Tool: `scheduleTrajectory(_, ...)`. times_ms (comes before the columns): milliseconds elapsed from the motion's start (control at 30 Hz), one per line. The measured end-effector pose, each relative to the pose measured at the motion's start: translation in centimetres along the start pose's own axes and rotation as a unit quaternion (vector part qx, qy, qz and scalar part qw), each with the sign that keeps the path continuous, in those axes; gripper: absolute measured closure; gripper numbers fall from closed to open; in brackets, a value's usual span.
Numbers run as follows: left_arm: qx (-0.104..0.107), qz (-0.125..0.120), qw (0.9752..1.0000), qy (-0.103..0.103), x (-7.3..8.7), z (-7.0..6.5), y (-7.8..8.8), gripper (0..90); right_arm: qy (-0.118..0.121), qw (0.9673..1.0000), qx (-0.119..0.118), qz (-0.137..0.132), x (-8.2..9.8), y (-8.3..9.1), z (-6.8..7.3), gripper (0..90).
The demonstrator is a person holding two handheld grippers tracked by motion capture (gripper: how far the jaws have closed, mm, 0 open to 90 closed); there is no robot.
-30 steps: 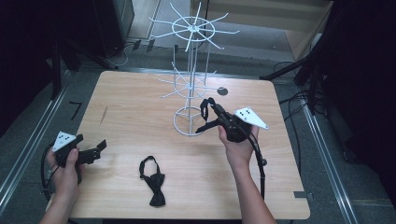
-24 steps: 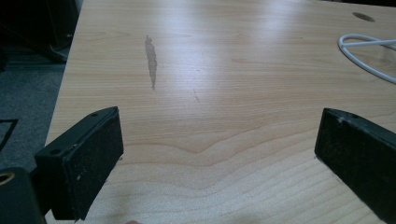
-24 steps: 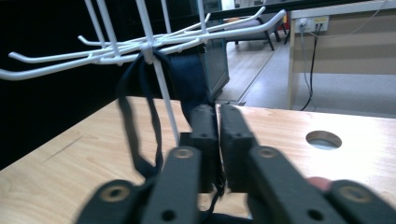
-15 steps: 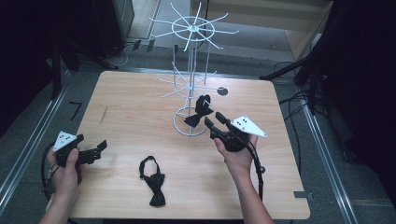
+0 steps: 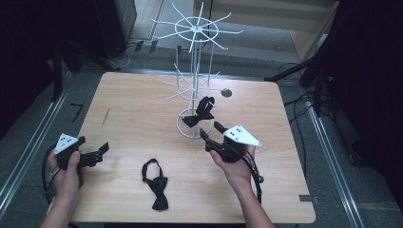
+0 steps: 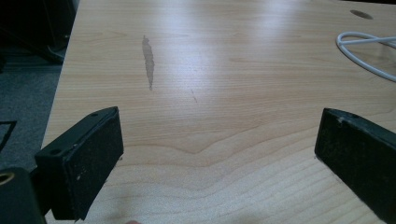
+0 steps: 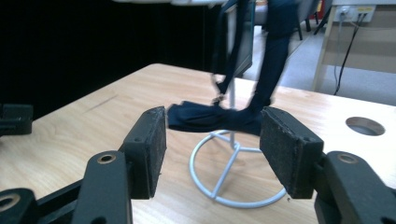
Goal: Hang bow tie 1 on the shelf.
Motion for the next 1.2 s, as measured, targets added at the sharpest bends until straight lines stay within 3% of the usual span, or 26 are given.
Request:
scheduleTrajectory(267, -0.001, 0.0, 1.0, -0.001, 0.0, 0.0, 0.0, 1.5, 0.018, 0.9996, -0.011, 0.018, 1.4, -0.5, 1.8, 42.7)
scheduleTrajectory(700, 0.0, 0.0, 1.0, -0.001, 0.0, 0.0, 0.0, 1.6, 0.033, 0.9985, -0.033, 0.029, 2.2, -0.8, 4.1, 41.7)
scheduleTrajectory(800, 0.0, 0.001, 1.0, -0.001, 0.0, 0.0, 0.0, 1.6, 0.032, 0.9981, -0.044, 0.029, 2.3, -0.8, 4.5, 41.4)
scheduleTrajectory(867, 0.0, 0.001, 1.0, -0.001, 0.0, 0.0, 0.0, 1.6, 0.028, 0.997, -0.066, 0.029, 2.3, -0.6, 5.1, 41.4)
scheduleTrajectory(1200, 0.0, 0.0, 1.0, -0.001, 0.0, 0.0, 0.0, 1.6, 0.043, 0.9954, -0.076, 0.04, 3.0, -0.9, 6.2, 38.9)
Point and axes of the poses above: each handheld gripper's, and its own axes: y roughly backward along the jaws, x roughly out of its underside, z roughly to its left, the point moved 6 cm from there along -y, roughly forward along the jaws, and after that the axes turned 8 degrees about x, right-handed, at the moved point
